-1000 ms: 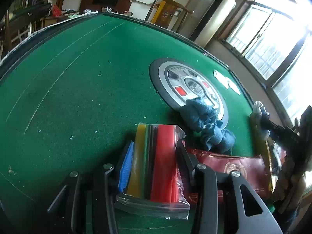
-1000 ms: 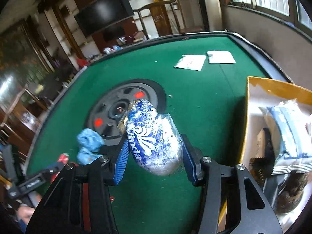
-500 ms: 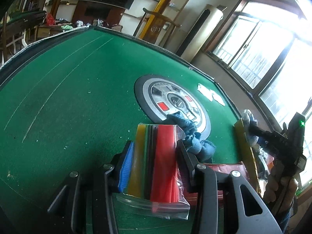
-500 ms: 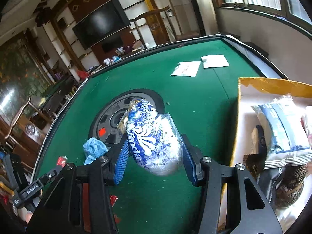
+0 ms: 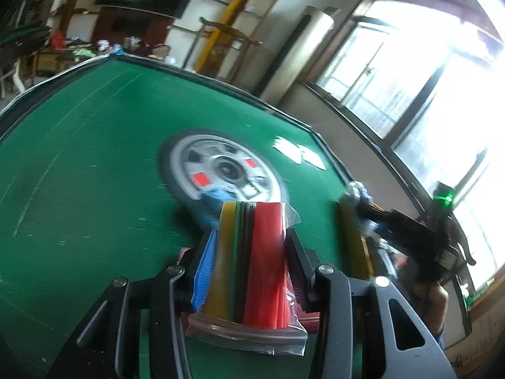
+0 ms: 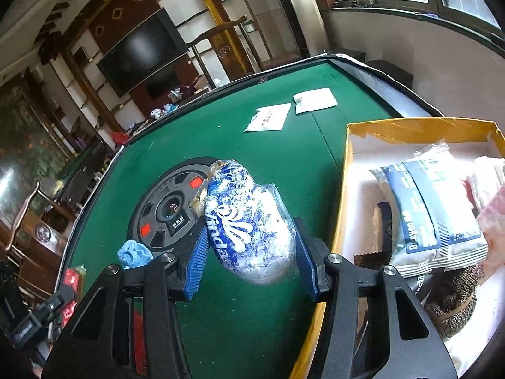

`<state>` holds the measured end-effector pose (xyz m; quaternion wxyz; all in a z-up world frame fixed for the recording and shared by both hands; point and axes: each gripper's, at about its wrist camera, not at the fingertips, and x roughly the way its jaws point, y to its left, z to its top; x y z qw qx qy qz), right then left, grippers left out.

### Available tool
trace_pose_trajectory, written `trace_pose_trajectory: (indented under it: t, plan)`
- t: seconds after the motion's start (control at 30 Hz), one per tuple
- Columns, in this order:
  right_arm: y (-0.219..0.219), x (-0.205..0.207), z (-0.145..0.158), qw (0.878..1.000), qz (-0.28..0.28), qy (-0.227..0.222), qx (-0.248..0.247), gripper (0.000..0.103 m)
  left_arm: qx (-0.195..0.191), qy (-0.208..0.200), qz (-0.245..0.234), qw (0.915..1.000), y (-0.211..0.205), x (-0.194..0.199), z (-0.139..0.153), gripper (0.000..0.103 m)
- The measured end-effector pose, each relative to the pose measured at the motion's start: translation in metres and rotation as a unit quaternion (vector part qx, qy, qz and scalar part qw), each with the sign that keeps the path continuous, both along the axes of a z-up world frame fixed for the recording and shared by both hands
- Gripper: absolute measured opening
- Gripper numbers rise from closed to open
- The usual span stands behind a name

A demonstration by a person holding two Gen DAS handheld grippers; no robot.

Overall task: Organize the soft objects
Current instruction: 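Carry the zip bag with the left gripper while the right gripper carries the wrapped ball over the tray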

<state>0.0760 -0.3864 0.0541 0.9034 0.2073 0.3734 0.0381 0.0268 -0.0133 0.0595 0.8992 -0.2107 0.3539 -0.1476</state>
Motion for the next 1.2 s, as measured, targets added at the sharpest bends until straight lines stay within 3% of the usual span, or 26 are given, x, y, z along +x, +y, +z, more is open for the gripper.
trace_pose_trajectory:
  t: [0.5,0.77,0.87,0.97,1.07,1.2]
  plan:
    - [-0.032,-0.026,0.012,0.999,-0.025,-0.027,0.039,0.050,0.005,-0.010,-0.087,0.9961,-0.084,-0.007,0.023,0.043]
    - [-0.082,-0.092,0.025,0.990,-0.105,-0.077,0.046,0.050,-0.002,-0.008,-0.156,0.9877,-0.154,-0.005,0.028,0.043]
    - [-0.110,-0.130,0.015,0.986,-0.134,-0.068,0.067,0.050,-0.006,-0.008,-0.186,0.9824,-0.185,-0.004,0.032,0.043]
    - [-0.128,-0.152,0.011,0.984,-0.168,-0.049,0.041,0.050,-0.008,-0.009,-0.216,0.9764,-0.218,-0.001,0.035,0.043]
    - [-0.146,-0.164,-0.002,0.979,-0.202,-0.017,0.026,0.051,-0.014,-0.004,-0.244,0.9698,-0.253,0.000,0.031,0.043]
    - [-0.157,-0.165,-0.016,0.978,-0.208,0.005,0.011,0.051,-0.007,0.018,-0.275,0.9612,-0.296,-0.001,0.012,0.043]
